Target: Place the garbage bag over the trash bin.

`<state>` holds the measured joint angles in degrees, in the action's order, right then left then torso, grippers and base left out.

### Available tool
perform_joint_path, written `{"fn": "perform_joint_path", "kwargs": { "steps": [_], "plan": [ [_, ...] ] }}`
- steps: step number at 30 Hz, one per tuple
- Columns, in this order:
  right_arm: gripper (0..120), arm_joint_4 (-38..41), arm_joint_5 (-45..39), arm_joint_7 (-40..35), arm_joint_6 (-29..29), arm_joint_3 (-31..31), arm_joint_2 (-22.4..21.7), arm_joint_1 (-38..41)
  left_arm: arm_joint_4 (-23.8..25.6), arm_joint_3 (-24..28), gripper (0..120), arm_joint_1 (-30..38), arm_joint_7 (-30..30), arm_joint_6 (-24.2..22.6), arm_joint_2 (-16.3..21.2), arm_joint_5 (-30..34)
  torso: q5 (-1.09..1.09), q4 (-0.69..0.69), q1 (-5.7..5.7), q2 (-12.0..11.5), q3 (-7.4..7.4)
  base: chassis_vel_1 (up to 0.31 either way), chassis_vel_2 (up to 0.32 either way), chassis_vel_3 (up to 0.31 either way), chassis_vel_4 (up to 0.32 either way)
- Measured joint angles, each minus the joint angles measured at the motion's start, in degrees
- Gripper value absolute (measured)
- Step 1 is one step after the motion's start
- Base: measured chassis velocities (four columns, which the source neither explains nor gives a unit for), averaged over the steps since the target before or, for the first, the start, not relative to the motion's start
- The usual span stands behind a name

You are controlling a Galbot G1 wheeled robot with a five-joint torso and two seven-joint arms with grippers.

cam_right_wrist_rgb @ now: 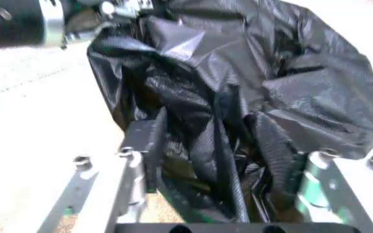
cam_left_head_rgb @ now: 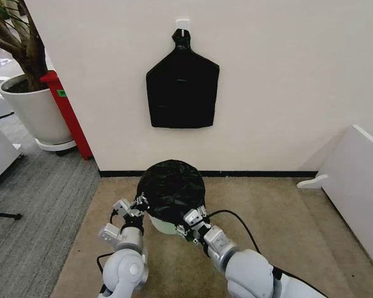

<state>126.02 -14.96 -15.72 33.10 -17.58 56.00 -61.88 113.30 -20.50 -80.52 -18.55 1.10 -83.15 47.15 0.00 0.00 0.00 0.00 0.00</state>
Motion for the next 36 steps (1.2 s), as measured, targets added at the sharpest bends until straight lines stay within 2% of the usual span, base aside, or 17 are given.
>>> {"fn": "perform_joint_path", "kwargs": {
  "steps": [3,5,8,12,16,19,22,27,29,30,33,36],
  "plan": [
    [35,0.3,0.7,0.2,0.0,0.0,0.1,-0.3,-0.1,0.0,5,-0.1,0.0,0.0,-0.1,-0.1,0.0,0.0,0.0,0.0,0.0,0.0,0.0,0.0,0.0],
    [24,0.4,1.0,0.3,0.1,0.2,0.1,-0.4,-0.1,0.0,5,-0.2,0.0,0.1,-0.2,-0.2,0.0,0.0,0.0,0.0,0.0,0.0,0.0,0.0,0.0],
    [18,0.4,1.0,0.3,0.1,0.5,0.1,-0.4,-0.1,0.0,5,-0.2,0.0,0.1,-0.2,-0.2,0.0,0.0,0.0,0.0,0.0,0.0,0.0,0.0,0.0],
    [2,0.5,1.2,0.2,0.1,1.1,0.1,-0.6,-0.1,-0.5,5,0.0,0.0,0.1,0.0,0.0,0.0,0.0,0.0,0.0,0.0,0.0,0.0,0.0,0.0],
    [11,0.5,1.4,0.1,-0.1,1.9,0.3,-0.9,0.0,-0.5,5,0.0,0.0,0.1,0.0,0.1,0.0,0.0,0.0,0.0,0.0,0.0,0.0,0.0,0.0],
    [26,0.7,1.4,0.1,-0.2,3.1,0.4,-1.2,0.0,-0.6,5,-0.2,0.0,0.1,-0.1,0.1,0.0,0.0,0.0,0.0,0.0,0.0,0.0,0.0,0.0],
    [30,1.0,1.4,0.1,-0.2,3.3,0.4,-1.2,0.0,-0.6,5,-0.2,0.0,0.2,-0.2,0.1,0.0,0.0,0.0,0.0,0.0,0.0,0.0,0.0,0.0],
    [55,2.2,1.8,0.1,-0.1,3.7,0.6,-2.9,0.0,-0.5,5,-0.1,0.0,0.2,-0.4,0.1,0.0,0.0,0.0,0.0,0.0,0.0,0.0,0.0,0.0],
    [57,2.3,2.0,0.2,-0.1,3.7,0.7,-3.3,0.0,-0.5,5,-0.1,0.0,0.2,-0.4,0.0,0.0,0.0,0.0,0.0,0.0,0.0,0.0,0.0,0.0],
    [63,2.5,2.5,0.3,-0.2,3.6,0.9,-4.3,-0.1,-0.5,5,-0.1,0.0,0.2,-0.5,0.0,0.0,0.0,0.0,0.0,0.0,0.0,0.0,0.0,0.0],
    [52,2.5,3.7,0.8,-0.9,3.3,1.3,-5.9,-0.1,-0.5,5,-0.1,0.0,0.2,-0.5,0.0,0.0,0.0,0.0,0.0,0.0,0.0,0.0,0.0,0.0],
    [47,2.3,4.0,0.9,-1.1,3.2,1.5,-6.2,-0.1,-0.4,5,-0.1,0.0,0.2,-0.5,0.0,0.0,0.0,0.0,0.0,0.0,0.0,0.0,0.0,0.0]
  ]
}}
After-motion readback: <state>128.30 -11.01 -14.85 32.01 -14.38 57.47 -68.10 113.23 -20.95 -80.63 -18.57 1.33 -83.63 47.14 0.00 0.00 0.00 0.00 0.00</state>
